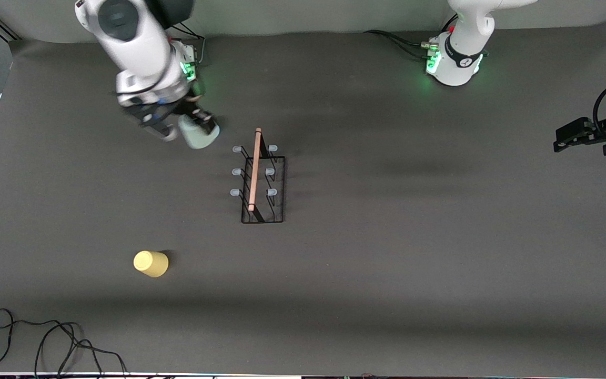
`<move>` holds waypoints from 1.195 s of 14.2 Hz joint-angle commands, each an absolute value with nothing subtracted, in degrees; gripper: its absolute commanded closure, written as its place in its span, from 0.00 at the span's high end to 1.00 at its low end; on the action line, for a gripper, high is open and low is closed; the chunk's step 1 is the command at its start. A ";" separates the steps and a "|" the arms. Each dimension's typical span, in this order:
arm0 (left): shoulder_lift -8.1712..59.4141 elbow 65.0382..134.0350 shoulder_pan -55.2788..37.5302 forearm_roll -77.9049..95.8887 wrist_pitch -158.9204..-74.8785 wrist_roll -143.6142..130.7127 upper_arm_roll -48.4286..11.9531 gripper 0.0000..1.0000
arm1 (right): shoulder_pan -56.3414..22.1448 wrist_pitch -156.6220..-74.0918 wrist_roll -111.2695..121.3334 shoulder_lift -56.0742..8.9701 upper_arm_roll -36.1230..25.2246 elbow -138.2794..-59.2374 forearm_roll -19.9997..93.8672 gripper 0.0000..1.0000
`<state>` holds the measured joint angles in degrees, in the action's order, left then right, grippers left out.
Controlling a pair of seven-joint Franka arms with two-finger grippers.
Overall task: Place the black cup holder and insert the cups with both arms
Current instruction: 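Place the pale green cup onto a holder peg with the right gripper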
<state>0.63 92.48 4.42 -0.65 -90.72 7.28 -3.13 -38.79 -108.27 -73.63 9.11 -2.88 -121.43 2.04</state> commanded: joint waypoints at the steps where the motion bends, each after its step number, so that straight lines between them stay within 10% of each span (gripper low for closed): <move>1: -0.18 93.16 4.22 -1.76 -93.25 7.29 -3.43 1.00 | -40.60 -115.02 -78.57 8.70 -3.78 -125.75 3.43 0.06; 14: 0.70 92.55 4.57 -0.97 -93.96 7.29 -3.34 1.00 | -43.07 -134.90 -81.74 -4.74 -3.78 -131.74 3.34 0.07; 15: 0.70 92.55 4.66 -0.88 -93.87 7.47 -3.34 1.00 | -42.98 -135.17 -81.83 -5.27 -3.78 -131.75 3.34 0.26; 16: 0.79 92.64 4.75 -0.88 -93.87 7.47 -3.34 1.00 | -42.80 -135.18 -81.91 -5.36 -3.87 -131.66 3.43 0.86; 17: 0.79 92.64 4.75 -0.79 -94.04 7.47 -3.25 1.00 | -42.72 -134.83 -82.00 -4.93 -4.13 -131.49 3.43 1.00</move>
